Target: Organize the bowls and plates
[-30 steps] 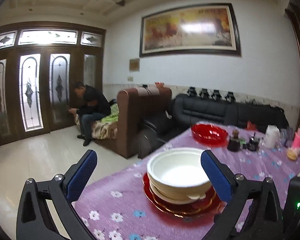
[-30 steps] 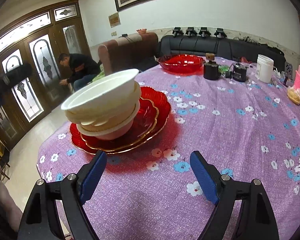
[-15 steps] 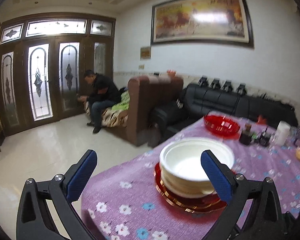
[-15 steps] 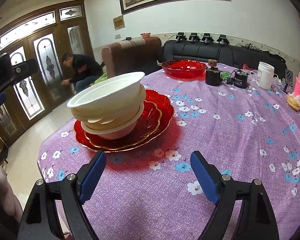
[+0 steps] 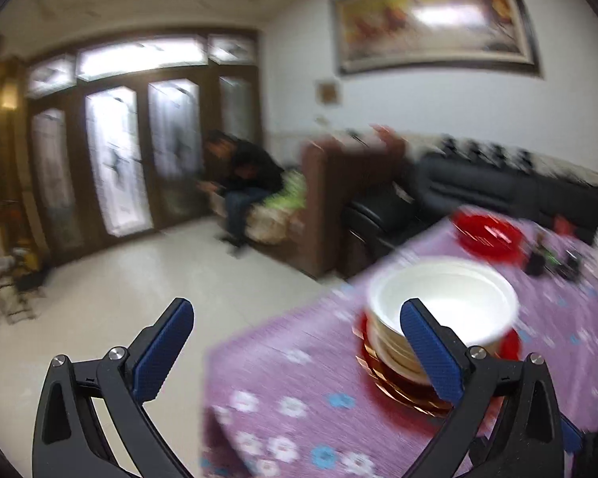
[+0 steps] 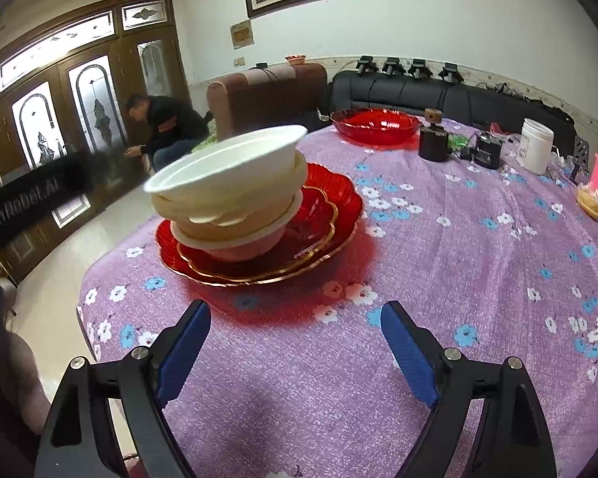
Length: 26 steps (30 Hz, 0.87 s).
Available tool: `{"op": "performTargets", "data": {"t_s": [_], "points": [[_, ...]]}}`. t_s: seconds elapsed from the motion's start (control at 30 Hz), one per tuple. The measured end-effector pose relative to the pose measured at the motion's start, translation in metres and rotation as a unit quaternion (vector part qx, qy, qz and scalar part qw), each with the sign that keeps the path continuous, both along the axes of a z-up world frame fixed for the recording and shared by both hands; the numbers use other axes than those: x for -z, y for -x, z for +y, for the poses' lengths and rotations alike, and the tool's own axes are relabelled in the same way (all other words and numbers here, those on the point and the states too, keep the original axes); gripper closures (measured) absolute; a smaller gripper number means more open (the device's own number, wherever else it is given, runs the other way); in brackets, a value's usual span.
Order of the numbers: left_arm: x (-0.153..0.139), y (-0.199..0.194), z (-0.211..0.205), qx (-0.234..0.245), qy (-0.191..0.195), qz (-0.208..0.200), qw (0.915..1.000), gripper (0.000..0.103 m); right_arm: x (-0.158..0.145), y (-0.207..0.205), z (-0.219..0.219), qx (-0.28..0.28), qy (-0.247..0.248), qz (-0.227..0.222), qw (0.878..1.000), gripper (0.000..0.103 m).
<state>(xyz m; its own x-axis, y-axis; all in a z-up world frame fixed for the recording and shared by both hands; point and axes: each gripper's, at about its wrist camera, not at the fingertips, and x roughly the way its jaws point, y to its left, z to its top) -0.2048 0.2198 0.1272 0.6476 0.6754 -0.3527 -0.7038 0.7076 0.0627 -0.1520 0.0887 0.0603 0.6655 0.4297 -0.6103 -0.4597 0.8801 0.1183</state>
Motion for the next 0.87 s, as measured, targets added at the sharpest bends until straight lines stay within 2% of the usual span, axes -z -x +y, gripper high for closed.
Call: {"op": "performTargets", "data": {"t_s": [0.03,0.07,0.13,0.23,0.3,0.47,0.73,0.87], "points": [[-0.002,0.005,-0.001,-0.019,0.002,-0.009,0.9998,0.0,-0.002,0.001,0.002,-0.005,0.001,-0.003,1.0,0.012],[-0.004,0.009,-0.001,-0.018,0.019,-0.025,0.9993,0.0,-0.005,0.002,0.006,-0.011,0.004,-0.009,1.0,0.012],[-0.005,0.009,0.0,0.02,0.04,-0.029,0.9986,0.0,-0.009,0.003,0.011,-0.019,0.004,-0.014,1.0,0.012],[-0.003,0.002,0.0,0.045,0.05,-0.003,0.9977,0.0,-0.013,0.004,0.014,-0.025,0.003,-0.017,1.0,0.012],[0.002,-0.008,0.004,0.077,0.074,0.028,0.9939,0.0,-0.012,0.004,0.013,-0.026,0.004,-0.016,1.0,0.012],[0.014,-0.02,0.008,0.102,0.116,0.066,0.9857,0.0,-0.012,0.004,0.012,-0.025,0.01,-0.013,1.0,0.012],[0.014,-0.023,0.007,0.108,0.114,0.08,0.9844,0.0,-0.019,0.008,0.025,-0.05,0.024,-0.02,0.998,0.012],[0.009,-0.026,0.001,0.115,0.104,0.087,0.9841,0.0,-0.022,0.002,0.02,-0.06,0.004,0.004,0.998,0.012]]}}
